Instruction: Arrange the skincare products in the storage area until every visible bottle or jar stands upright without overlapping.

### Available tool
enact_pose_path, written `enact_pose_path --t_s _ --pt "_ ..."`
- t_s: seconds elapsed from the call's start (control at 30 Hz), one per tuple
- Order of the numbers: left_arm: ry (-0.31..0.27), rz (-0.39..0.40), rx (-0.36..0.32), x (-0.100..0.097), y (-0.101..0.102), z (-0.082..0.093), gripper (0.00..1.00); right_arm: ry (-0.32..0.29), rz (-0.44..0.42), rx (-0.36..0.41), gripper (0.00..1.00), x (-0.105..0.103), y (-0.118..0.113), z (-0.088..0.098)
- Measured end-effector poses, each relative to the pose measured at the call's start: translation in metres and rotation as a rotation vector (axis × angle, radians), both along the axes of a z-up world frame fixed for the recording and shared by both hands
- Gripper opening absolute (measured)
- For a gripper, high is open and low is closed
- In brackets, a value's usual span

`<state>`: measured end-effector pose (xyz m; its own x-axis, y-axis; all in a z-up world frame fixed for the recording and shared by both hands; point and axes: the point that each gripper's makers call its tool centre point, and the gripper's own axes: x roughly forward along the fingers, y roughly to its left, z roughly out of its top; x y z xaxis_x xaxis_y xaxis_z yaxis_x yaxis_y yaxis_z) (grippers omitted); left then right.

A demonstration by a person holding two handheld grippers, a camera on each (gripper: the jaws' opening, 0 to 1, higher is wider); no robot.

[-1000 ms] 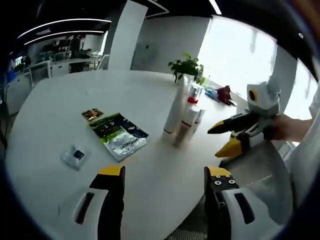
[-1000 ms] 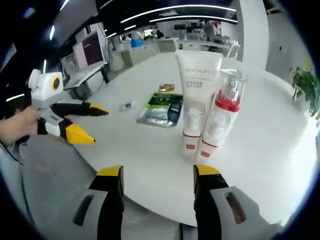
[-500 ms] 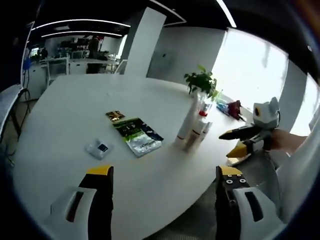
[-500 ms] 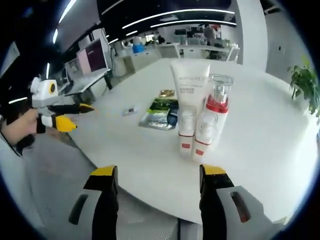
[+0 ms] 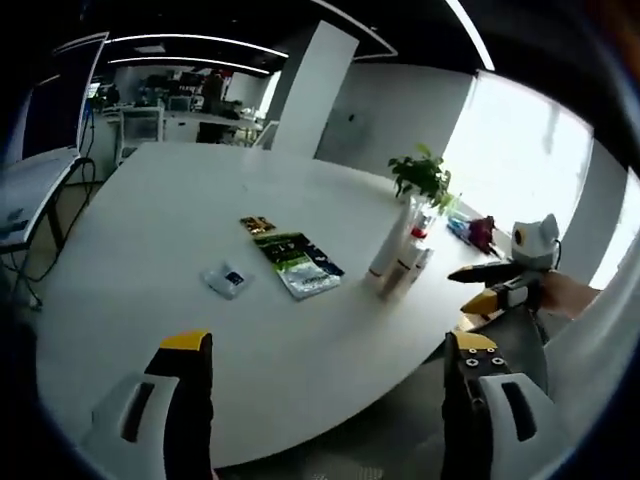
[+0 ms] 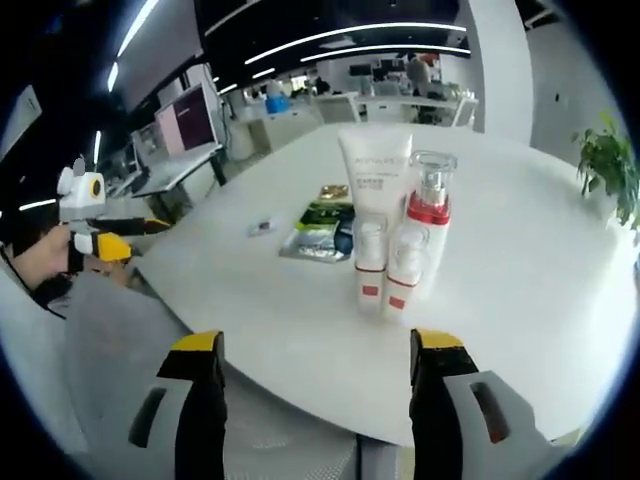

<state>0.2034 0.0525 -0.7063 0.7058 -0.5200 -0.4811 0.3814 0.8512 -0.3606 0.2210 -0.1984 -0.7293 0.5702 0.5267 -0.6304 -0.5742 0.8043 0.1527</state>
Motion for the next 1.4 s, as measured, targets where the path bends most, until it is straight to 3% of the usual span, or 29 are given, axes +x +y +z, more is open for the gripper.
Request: enact_pose_path --t_s 0.17,0.3,0.63,0.93,1.4 --pt "0.0 0.007 -0.008 0.001 0.0 0.0 0.99 -0.026 0.009 -0.045 0.83 -0.002 -0.004 -0.005" --pt "0.009 0.002 -0.004 0.001 -0.001 -0.001 0.99 -0.027 -0.013 -0.02 0.85 -0.001 -0.005 -0.004" --pt "0.035 -0.019 0.024 0.002 -0.002 -0.007 0.99 -0.041 0.038 -0.082 0.83 -0.003 -0.003 -0.009" --pt "0.077 -0.03 0.054 0.005 -0.007 -0.017 0.97 -0.029 0.03 -0.059 0.81 -0.005 -0.002 -0.009" --pt "0.136 -0.06 0.112 0.052 -0.037 -0.031 0.95 0.002 0.014 -0.02 0.81 -0.005 -0.003 -0.012"
